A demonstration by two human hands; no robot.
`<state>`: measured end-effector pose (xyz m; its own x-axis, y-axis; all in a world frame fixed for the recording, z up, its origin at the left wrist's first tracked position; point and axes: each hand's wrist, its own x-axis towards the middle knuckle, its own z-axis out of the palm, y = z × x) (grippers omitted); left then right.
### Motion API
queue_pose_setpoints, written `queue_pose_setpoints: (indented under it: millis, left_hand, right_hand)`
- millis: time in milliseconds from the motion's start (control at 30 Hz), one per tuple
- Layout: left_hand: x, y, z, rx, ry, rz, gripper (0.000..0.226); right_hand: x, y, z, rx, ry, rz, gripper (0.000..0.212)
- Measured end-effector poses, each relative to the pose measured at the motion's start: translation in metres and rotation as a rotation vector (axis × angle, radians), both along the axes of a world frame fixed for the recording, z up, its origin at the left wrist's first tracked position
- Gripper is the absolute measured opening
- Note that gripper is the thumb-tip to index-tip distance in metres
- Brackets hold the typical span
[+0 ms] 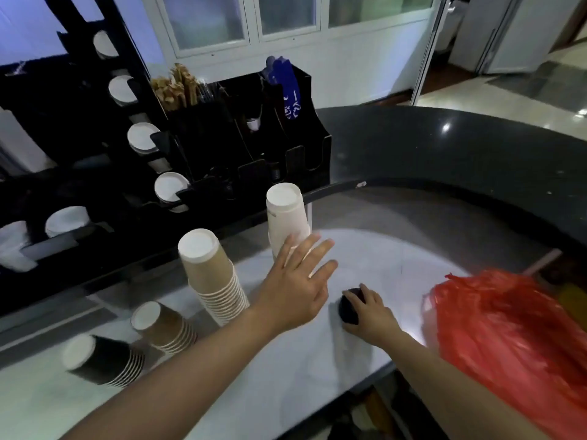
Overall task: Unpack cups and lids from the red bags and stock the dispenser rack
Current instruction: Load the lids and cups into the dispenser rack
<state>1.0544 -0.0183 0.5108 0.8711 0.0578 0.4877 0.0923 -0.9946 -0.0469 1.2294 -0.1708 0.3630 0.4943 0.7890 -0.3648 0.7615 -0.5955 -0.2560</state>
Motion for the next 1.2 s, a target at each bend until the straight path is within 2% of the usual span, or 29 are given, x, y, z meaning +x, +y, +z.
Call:
queue_pose_setpoints:
  millis: [133,333,467,600,700,833,1000,1100,1200]
  left_hand:
    - [-0.002,-0.02,-0.038,-0.144,0.075,-0.02,0.036]
    - [-0.004,-0.038,-0.082,-0.341,0.234,0.084,0.04]
    - [-0.005,-0.041,-0.092,-0.371,0.343,0.144,0.045]
    - [0.001,-0.037,-0.082,-0.355,0.307,0.137,0.041]
    - [0.011,-0.032,-0.054,-0.298,0.17,0.055,0.035]
    - [0.031,-0.018,0.006,-0.118,-0.081,-0.045,0.029]
    - [0.043,0.011,0.083,-0.027,-0.312,0.045,0.026]
    - [0.045,0.035,0.118,-0.055,-0.308,0.195,0.031]
    - [0.046,0.064,0.14,-0.15,-0.184,0.356,0.037]
  right_hand:
    - [-0.005,-0.007,-0.022,0.074,-0.033,-0.026,0.083]
    - [-0.005,-0.01,-0.04,0.17,-0.069,-0.074,0.072]
    - [-0.002,-0.011,-0.045,0.211,-0.037,-0.072,0.075]
    - [0.002,-0.013,-0.036,0.319,0.025,-0.123,0.079]
    - [0.01,-0.003,-0.003,0.482,0.022,-0.149,0.082]
    - [0.033,0.03,0.071,0.744,-0.023,-0.112,0.079]
    - [0.06,0.089,0.168,0.902,-0.108,-0.001,0.081]
    - [0.071,0.126,0.211,0.9,-0.148,0.086,0.084]
    - [0.087,0.161,0.24,0.864,-0.172,0.161,0.085]
